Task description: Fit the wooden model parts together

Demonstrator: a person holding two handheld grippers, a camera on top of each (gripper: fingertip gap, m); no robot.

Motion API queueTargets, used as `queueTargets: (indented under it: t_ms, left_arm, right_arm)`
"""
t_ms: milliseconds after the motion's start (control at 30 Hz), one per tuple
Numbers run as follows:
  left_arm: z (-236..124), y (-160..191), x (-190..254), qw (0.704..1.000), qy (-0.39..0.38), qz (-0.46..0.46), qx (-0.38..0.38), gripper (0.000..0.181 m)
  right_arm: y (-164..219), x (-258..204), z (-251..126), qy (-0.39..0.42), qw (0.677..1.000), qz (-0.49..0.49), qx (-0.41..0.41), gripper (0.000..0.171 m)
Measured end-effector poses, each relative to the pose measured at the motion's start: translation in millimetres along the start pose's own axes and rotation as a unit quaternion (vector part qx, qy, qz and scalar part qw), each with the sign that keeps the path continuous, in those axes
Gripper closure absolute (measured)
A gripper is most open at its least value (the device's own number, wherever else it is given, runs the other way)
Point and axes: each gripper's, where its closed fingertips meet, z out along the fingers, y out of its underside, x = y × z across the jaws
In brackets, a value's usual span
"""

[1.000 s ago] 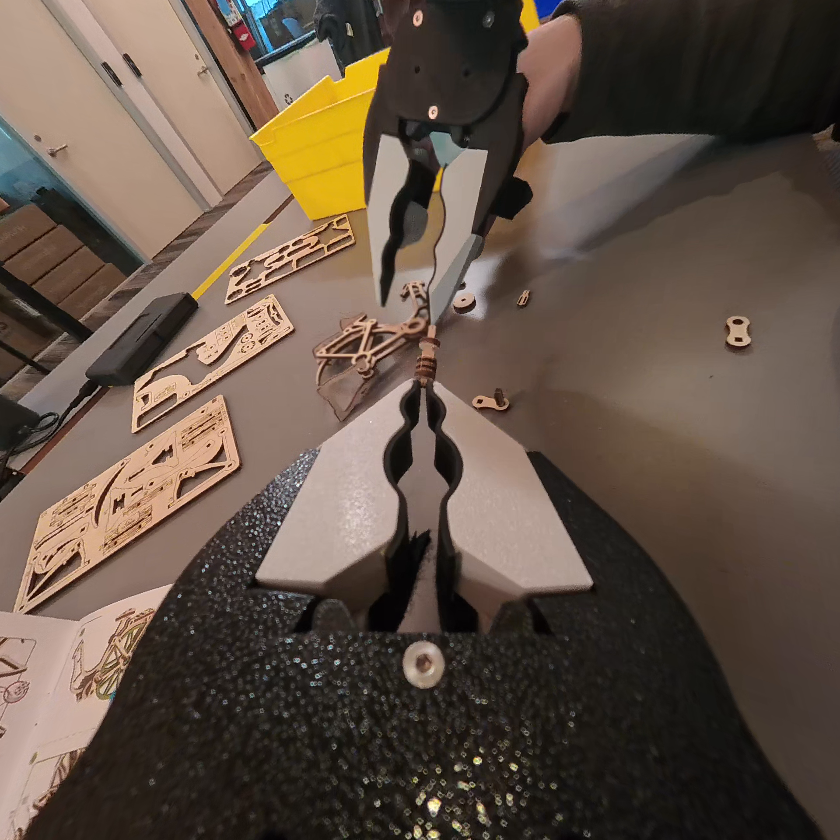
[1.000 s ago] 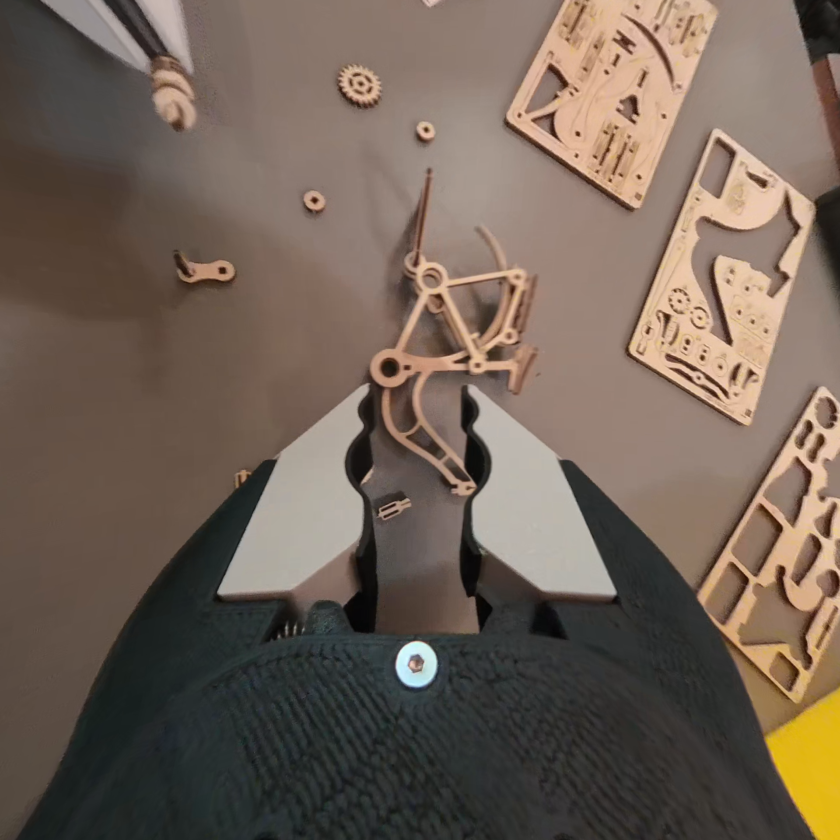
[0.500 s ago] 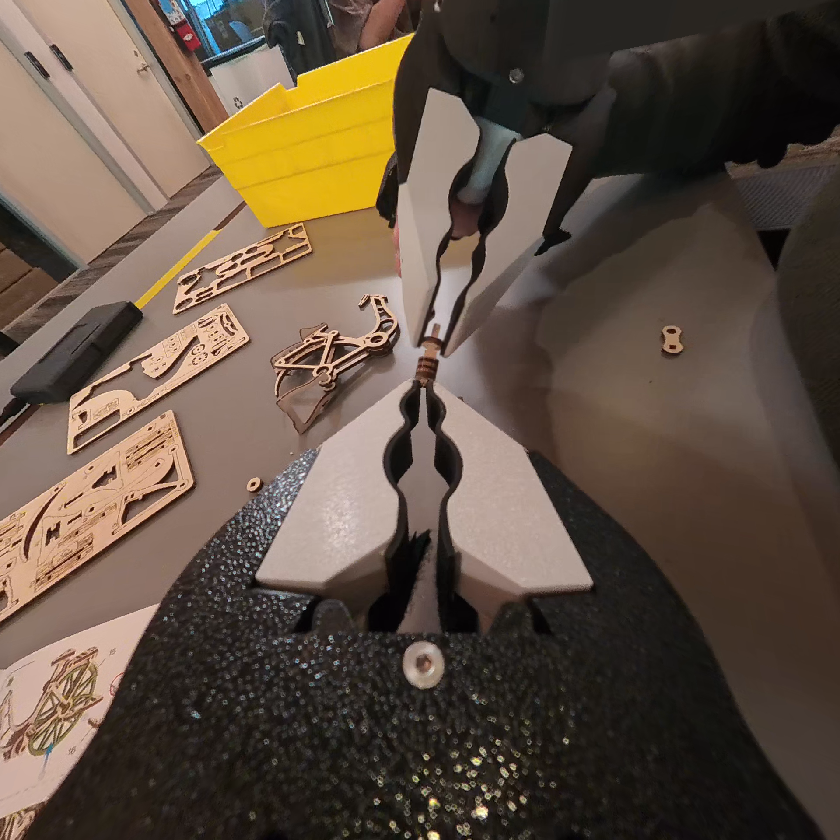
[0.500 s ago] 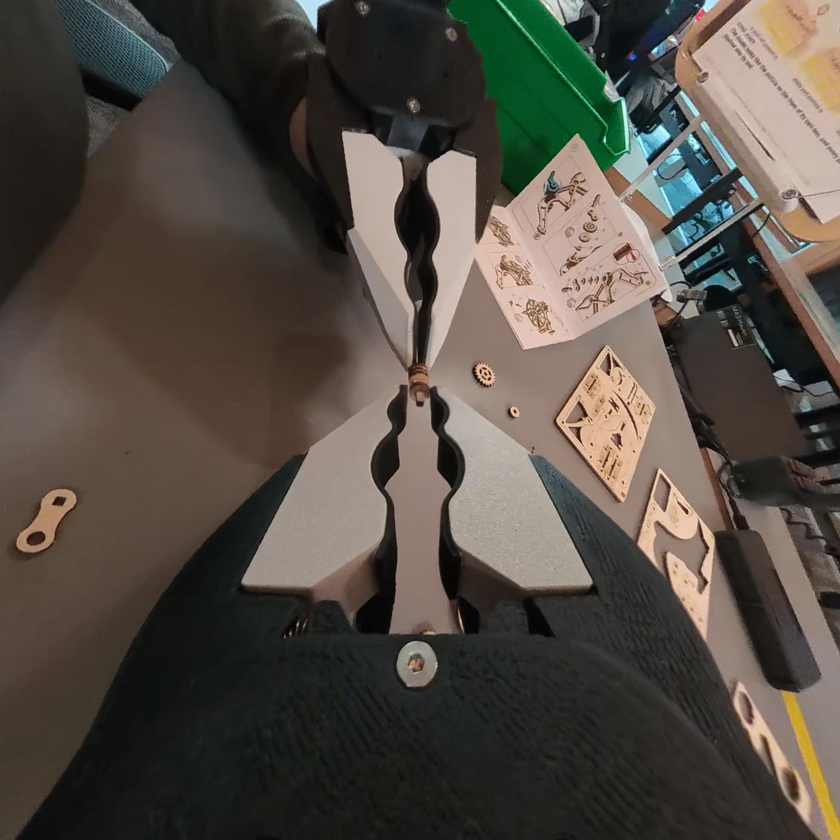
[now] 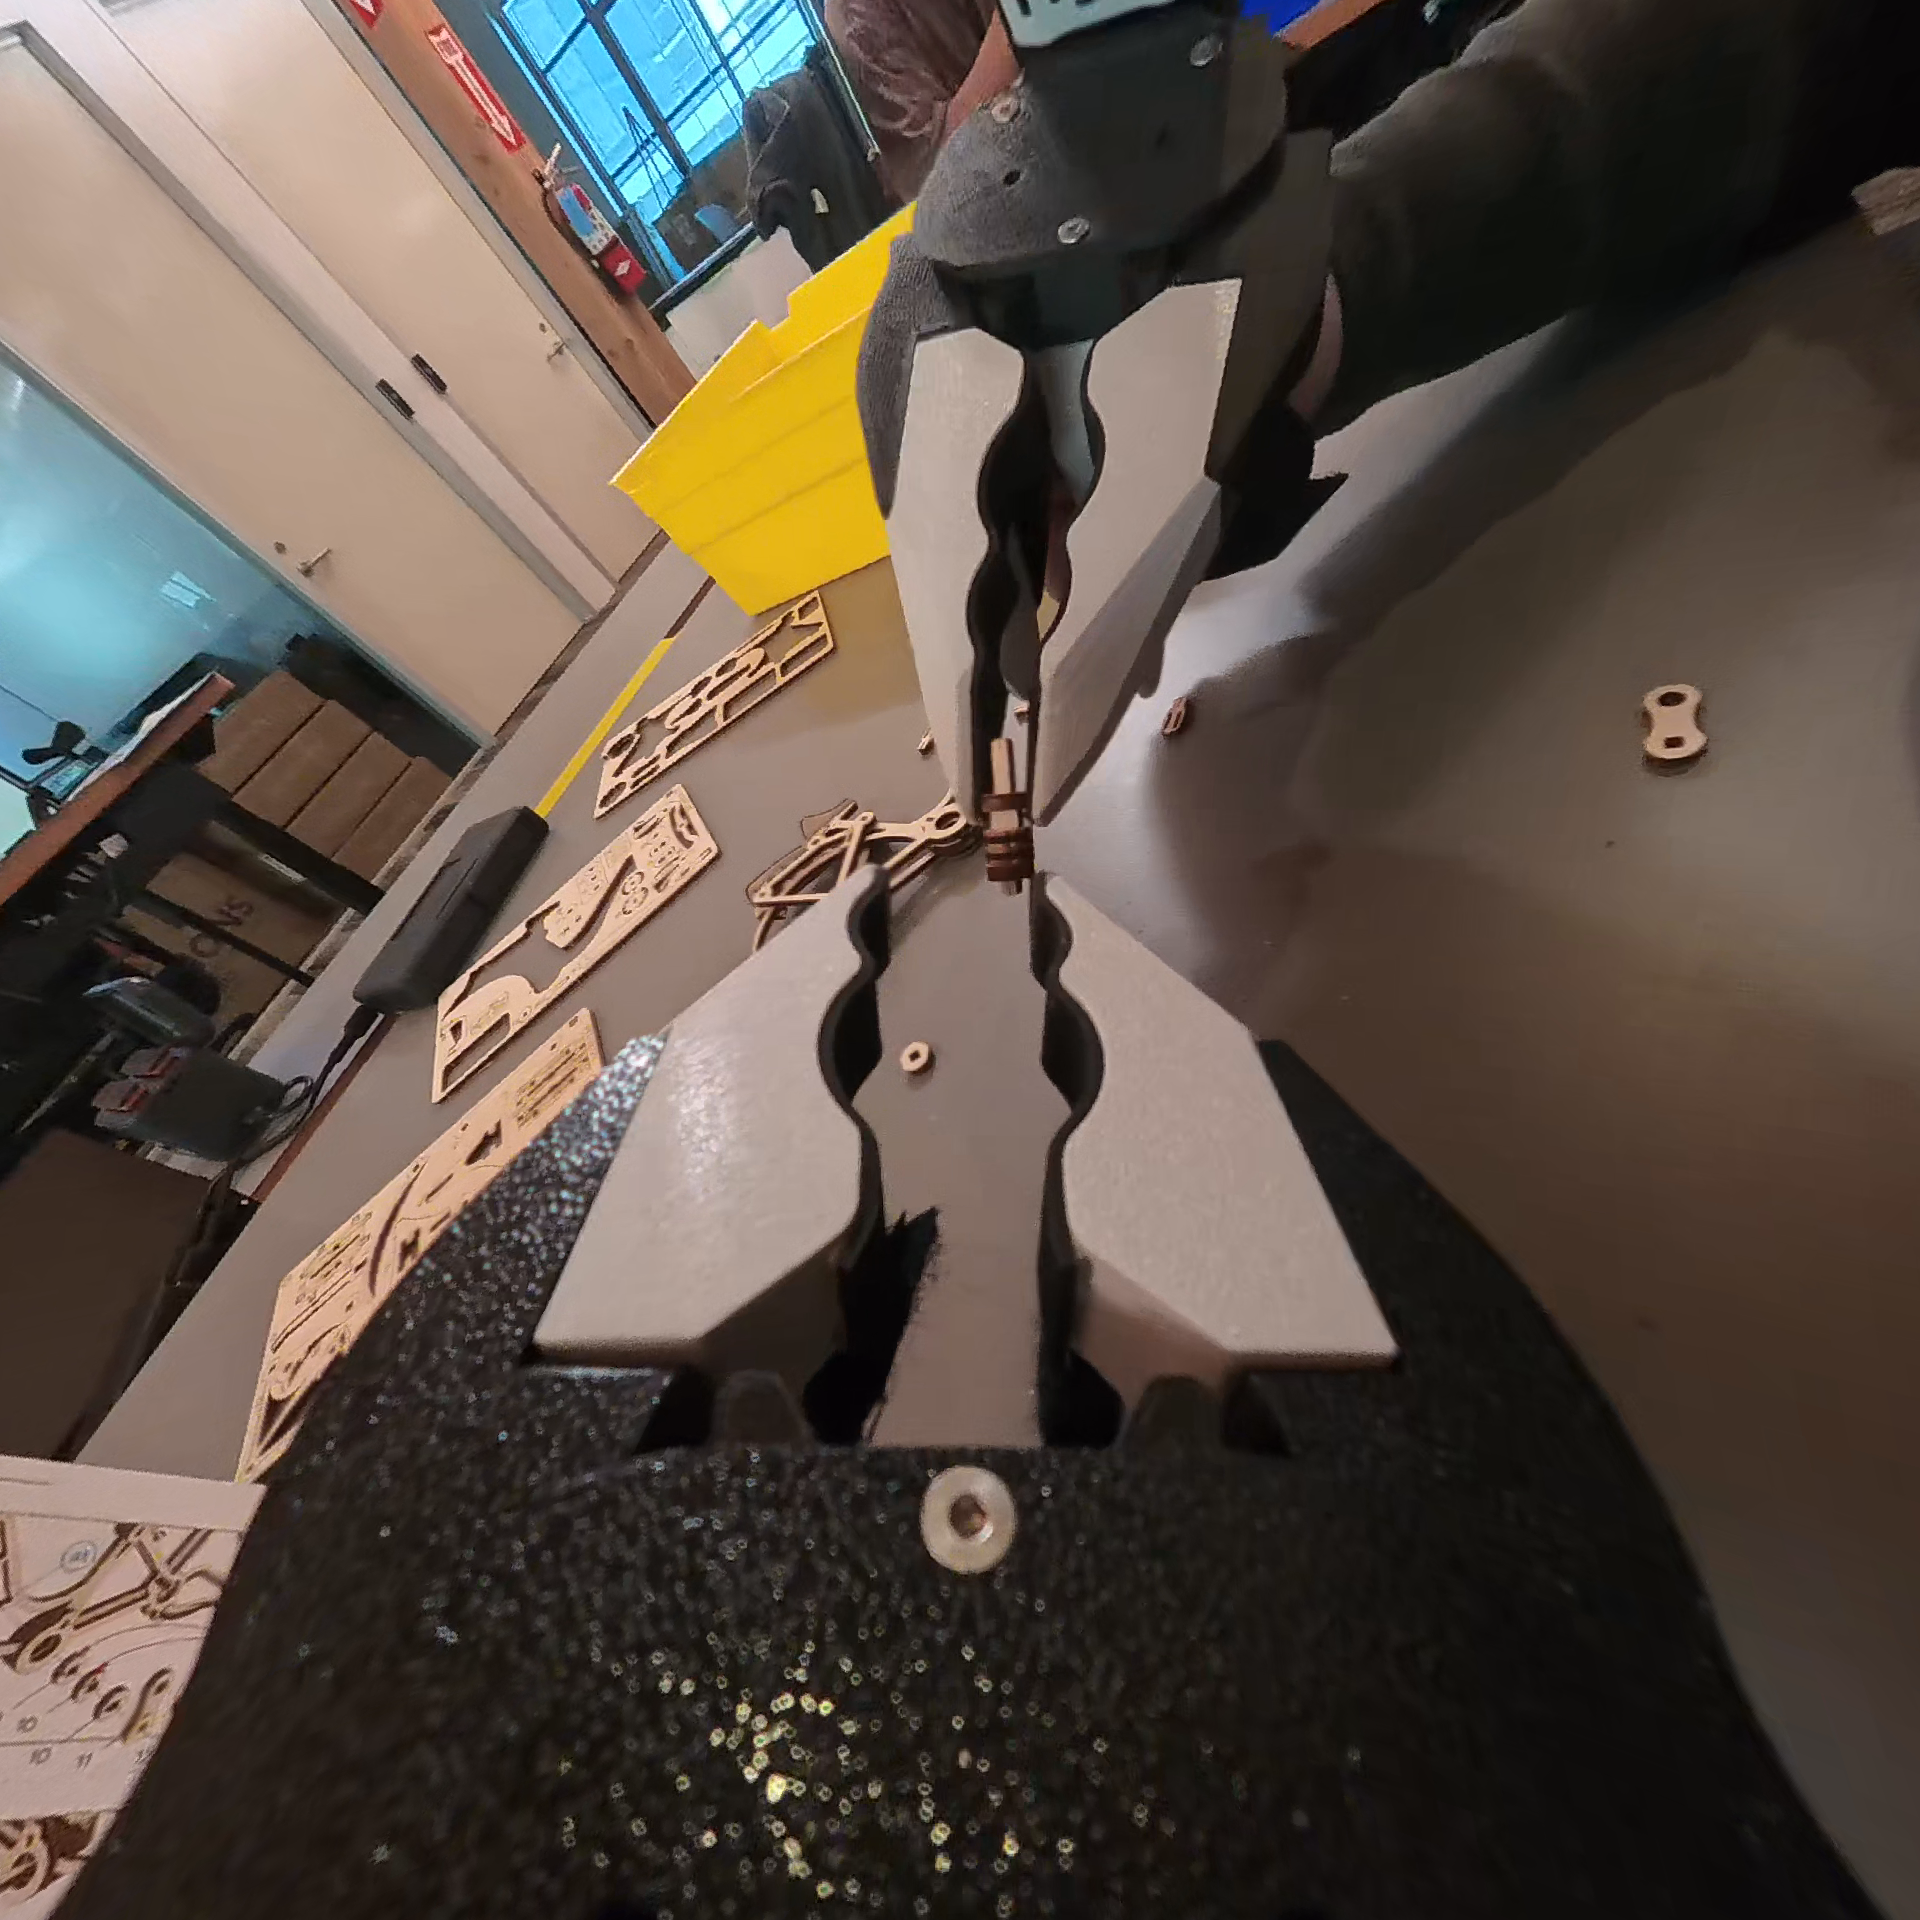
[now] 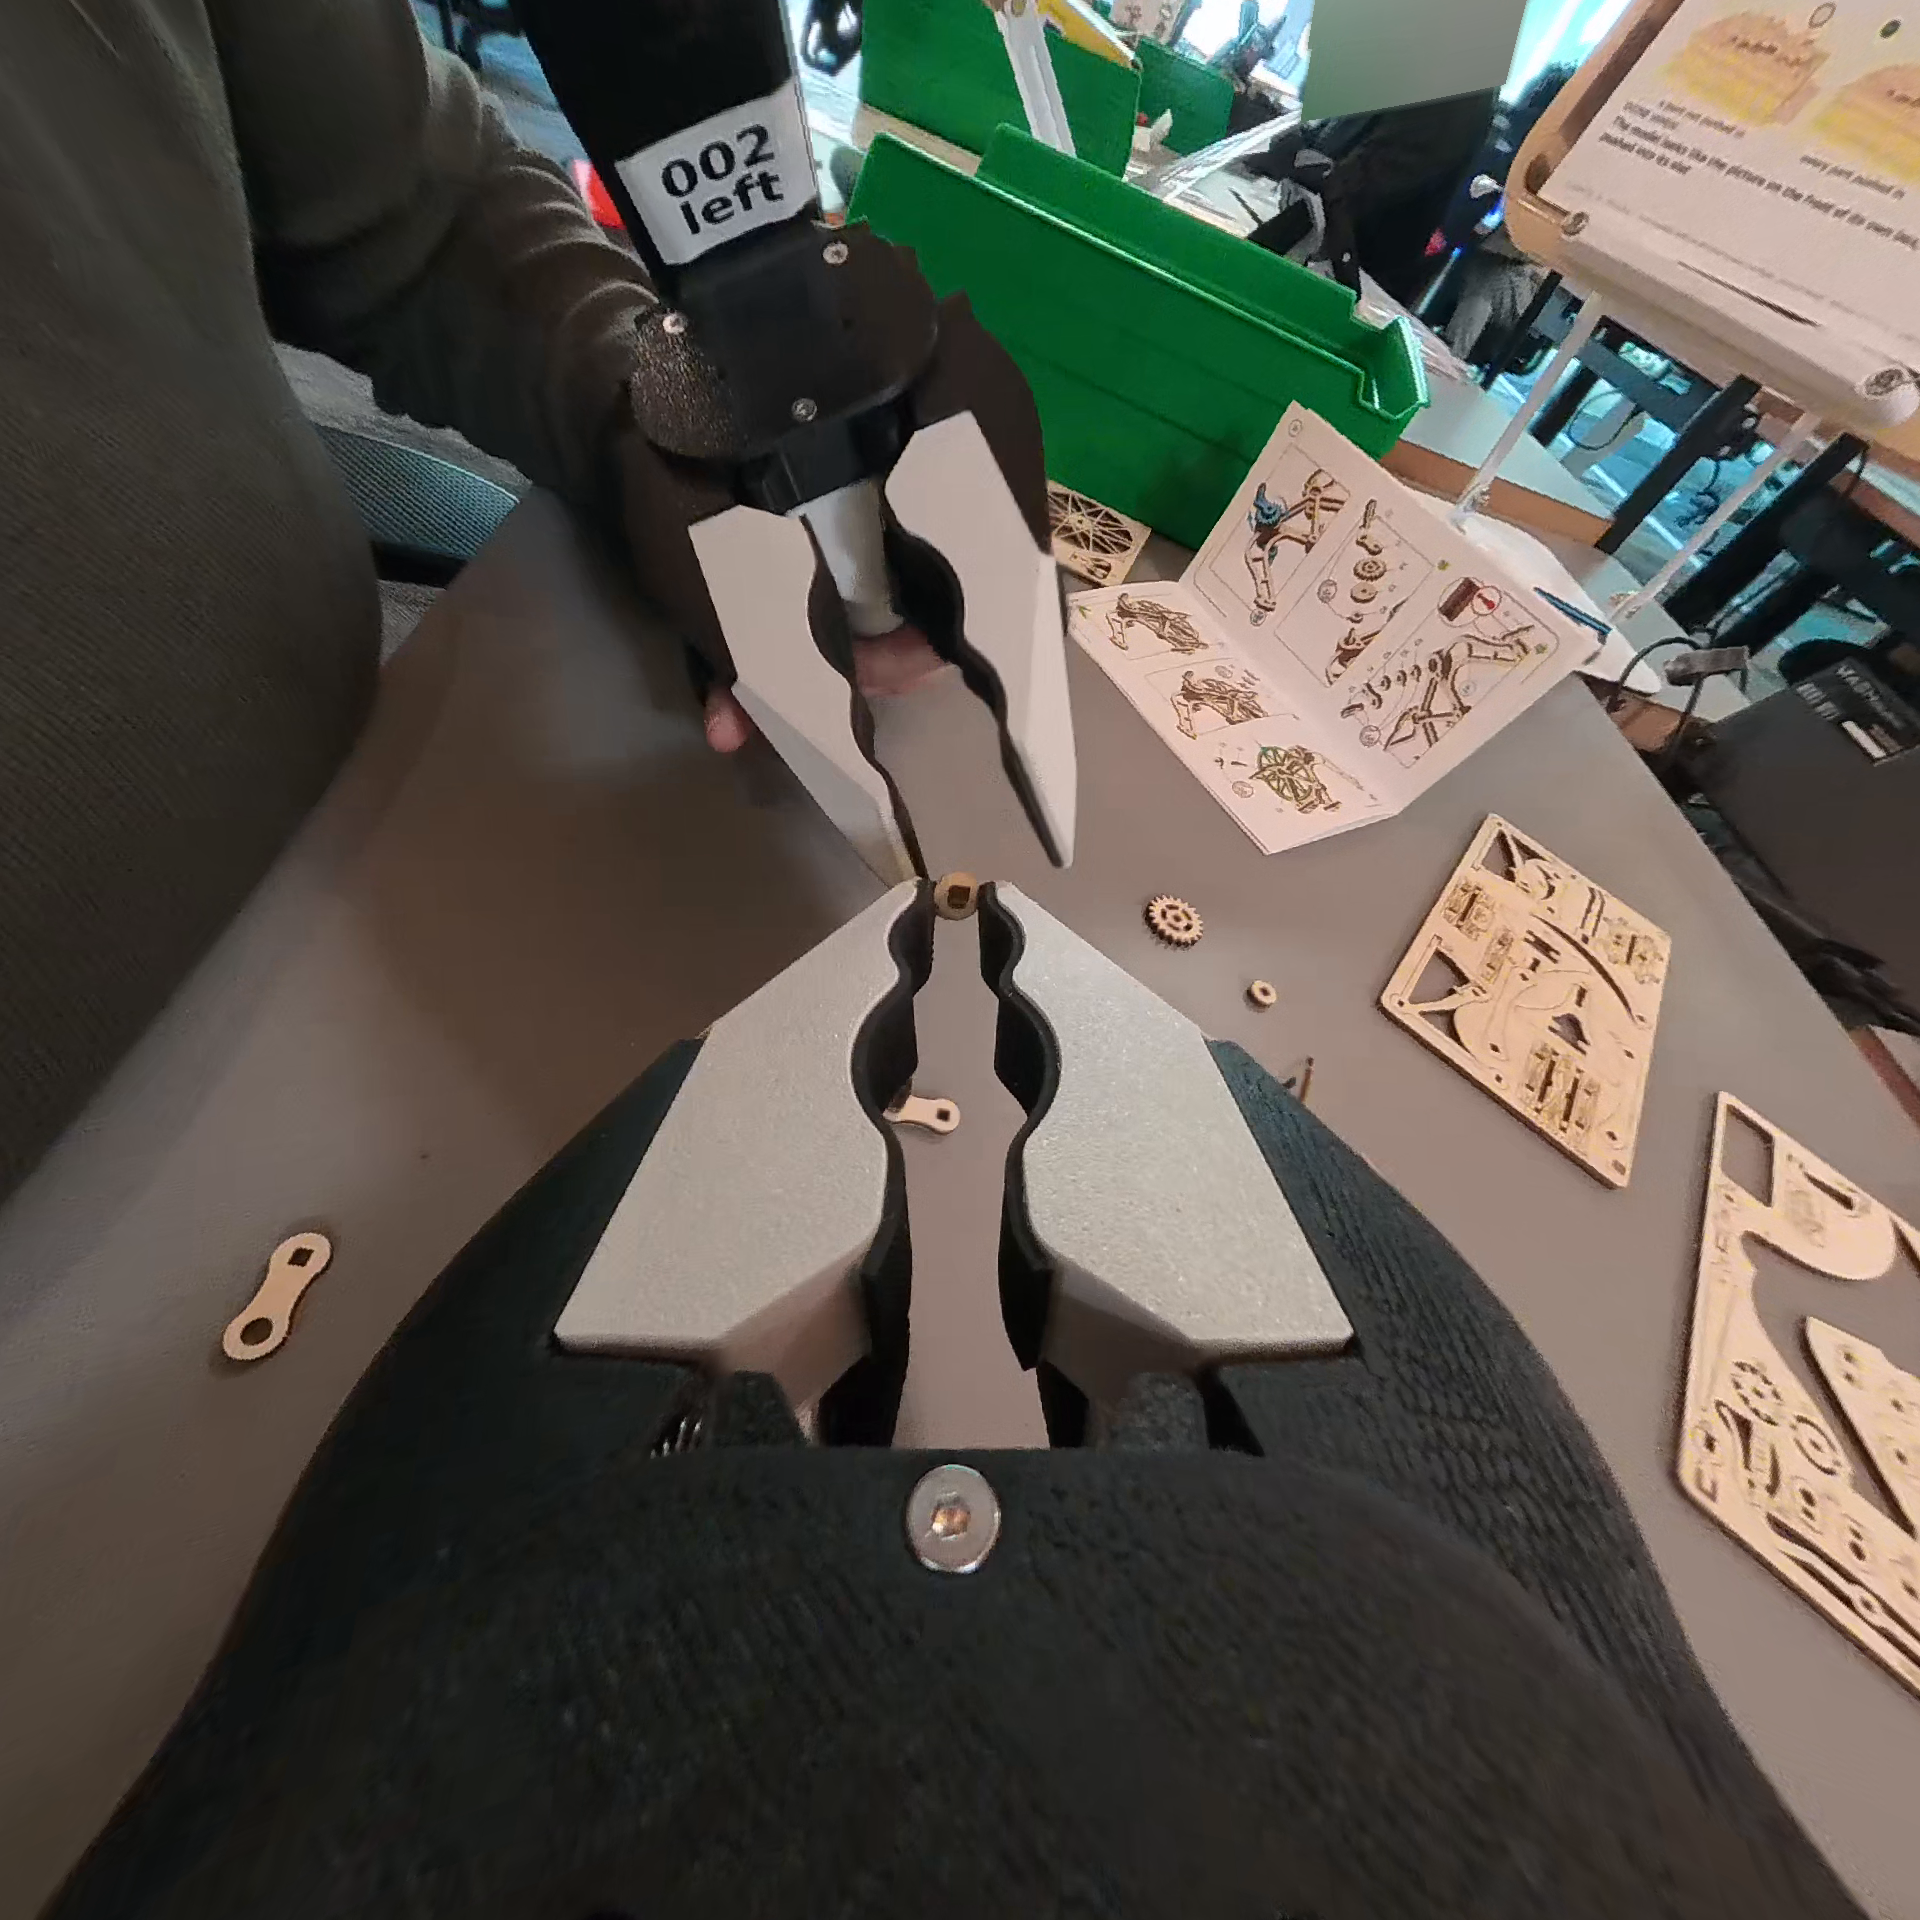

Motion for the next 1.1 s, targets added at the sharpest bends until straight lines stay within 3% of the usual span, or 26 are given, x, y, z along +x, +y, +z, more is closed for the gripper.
queueTargets:
  t_ms: [100, 400, 867, 1100]
  left_arm:
    - [0.4, -1.1, 3.6, 1.0, 0.02, -0.016, 0.004, 0.144]
    - [-0.8, -9.5, 9.0, 0.999, 0.02, 0.006, 0.031, 0.173]
    - [0.2, -4.1, 19.2, 0.998, 0.061, 0.007, 0.006, 0.174]
    - [-1.6, -4.9, 31.8, 0.992, 0.116, -0.046, 0.007, 0.175]
  right_arm:
    - [0.9, -0.2, 1.0, -0.007, 1.0, 0.016, 0.008, 0.165]
    - [-6.2, -5.8, 3.0, -0.029, 0.998, 0.045, 0.039, 0.165]
    - [2.1, -12.0, 0.9, -0.043, 0.999, 0.007, 0.015, 0.164]
    - [4.8, -23.1, -1.6, -0.079, 0.997, -0.002, 0.018, 0.165]
